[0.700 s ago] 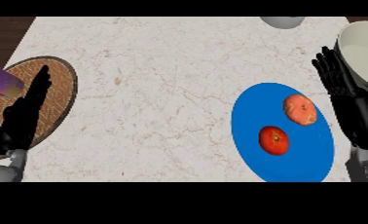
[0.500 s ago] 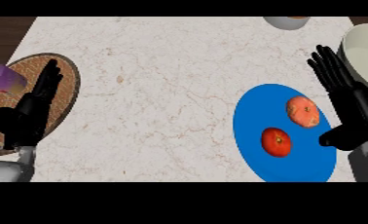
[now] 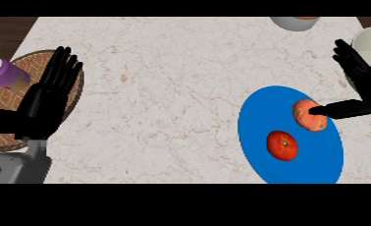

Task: Pick the squash from the plate and place it in the bowl

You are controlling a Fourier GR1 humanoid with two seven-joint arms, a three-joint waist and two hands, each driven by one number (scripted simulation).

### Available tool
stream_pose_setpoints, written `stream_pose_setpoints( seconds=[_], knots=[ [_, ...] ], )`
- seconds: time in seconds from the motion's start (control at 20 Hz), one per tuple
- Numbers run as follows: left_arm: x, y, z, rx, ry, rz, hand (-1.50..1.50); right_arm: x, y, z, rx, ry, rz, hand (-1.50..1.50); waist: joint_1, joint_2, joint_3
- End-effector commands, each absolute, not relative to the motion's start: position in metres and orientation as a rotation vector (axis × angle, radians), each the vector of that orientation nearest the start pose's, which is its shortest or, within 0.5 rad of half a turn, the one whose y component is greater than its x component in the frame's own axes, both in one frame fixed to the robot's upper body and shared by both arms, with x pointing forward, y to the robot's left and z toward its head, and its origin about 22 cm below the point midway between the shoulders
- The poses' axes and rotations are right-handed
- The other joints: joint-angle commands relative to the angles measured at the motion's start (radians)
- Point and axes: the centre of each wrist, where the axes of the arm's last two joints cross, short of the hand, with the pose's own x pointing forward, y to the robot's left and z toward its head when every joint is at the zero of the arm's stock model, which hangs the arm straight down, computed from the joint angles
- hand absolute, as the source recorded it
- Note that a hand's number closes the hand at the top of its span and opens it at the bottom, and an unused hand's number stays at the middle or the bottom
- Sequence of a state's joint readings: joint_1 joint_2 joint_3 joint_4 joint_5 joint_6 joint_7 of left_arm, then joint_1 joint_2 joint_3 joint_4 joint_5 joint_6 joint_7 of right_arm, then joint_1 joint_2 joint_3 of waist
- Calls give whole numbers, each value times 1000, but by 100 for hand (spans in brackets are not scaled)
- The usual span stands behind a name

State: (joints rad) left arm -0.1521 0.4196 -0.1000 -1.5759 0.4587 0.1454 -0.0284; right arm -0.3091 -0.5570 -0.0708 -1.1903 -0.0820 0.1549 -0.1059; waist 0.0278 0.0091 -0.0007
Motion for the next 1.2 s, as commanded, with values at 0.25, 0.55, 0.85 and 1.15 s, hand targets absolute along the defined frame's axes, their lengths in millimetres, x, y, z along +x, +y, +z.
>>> stream_pose_setpoints(
  seconds=[0.25,0.55,0.85,1.15],
  knots=[
    [275,278,58,-113,-1695,37,0,363,-406,131,-523,-1436,726,-150,12,-1,1],
    [280,276,60,-132,-1703,-11,0,369,-394,155,-477,-862,1232,-150,52,6,-6],
    [287,282,60,-99,-1696,43,0,398,-342,187,-303,-686,1464,-150,2,-5,-1],
    [265,295,50,-78,-1698,79,0,414,-330,200,-296,-667,1410,-150,-17,-9,0]
  ],
)
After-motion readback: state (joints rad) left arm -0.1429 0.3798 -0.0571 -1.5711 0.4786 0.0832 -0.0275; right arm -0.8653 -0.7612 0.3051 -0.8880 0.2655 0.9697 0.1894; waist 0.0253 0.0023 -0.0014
